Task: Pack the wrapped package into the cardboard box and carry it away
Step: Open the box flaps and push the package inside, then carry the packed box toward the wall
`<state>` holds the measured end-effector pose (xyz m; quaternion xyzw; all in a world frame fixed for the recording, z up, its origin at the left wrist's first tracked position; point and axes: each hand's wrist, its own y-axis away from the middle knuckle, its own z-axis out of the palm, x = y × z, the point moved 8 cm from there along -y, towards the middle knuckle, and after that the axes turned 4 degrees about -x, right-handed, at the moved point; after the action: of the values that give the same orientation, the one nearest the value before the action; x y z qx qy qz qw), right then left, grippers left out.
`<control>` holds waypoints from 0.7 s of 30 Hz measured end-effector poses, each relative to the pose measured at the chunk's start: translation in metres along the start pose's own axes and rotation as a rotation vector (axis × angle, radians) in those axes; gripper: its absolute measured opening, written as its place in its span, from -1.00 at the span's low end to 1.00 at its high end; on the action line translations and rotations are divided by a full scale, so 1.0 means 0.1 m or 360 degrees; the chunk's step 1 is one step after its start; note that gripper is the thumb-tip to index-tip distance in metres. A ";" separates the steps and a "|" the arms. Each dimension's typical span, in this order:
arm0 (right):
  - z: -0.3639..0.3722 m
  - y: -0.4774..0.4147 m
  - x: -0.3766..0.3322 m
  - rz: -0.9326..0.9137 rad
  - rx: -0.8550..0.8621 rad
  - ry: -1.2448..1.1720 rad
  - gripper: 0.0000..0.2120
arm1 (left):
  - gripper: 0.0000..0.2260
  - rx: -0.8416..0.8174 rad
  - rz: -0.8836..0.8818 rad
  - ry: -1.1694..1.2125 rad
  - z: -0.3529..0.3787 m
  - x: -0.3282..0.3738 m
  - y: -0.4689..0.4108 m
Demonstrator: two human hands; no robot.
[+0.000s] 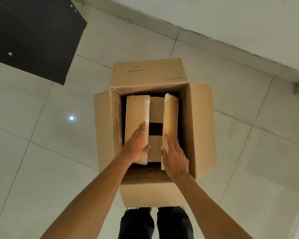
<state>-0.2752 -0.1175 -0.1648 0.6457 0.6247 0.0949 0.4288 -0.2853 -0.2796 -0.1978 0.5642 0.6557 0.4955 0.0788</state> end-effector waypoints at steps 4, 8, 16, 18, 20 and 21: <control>0.29 -0.14 0.11 -0.0052 -0.0293 0.0259 -0.44 | -0.16 -0.0052 -0.0063 -0.0068 0.19 -0.21 0.01; 0.06 -0.15 0.16 -0.0033 0.0102 0.0263 -0.46 | -0.26 0.0587 -0.0001 -0.0241 -0.11 -0.34 0.25; -0.44 0.14 0.11 -0.0095 0.0512 0.0456 -0.31 | -0.17 0.0860 -0.0122 -0.0191 -0.29 -0.53 0.80; -0.50 0.18 0.34 0.0251 0.0499 0.0268 -0.19 | -0.10 0.0841 -0.0387 0.0264 -0.31 -0.73 0.83; -0.38 0.25 0.62 0.0681 0.0360 -0.0024 -0.06 | -0.15 0.0721 -0.0643 0.0758 -0.24 -0.89 0.80; -0.27 0.29 0.70 0.0850 0.0269 -0.0181 -0.03 | -0.27 0.0645 -0.0723 0.0833 -0.22 -0.91 0.77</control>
<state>-0.2579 -0.0395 -0.1579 0.8251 0.4131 0.1157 0.3676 -0.2167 -0.3763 -0.1716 0.2638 0.8461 0.4530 -0.0962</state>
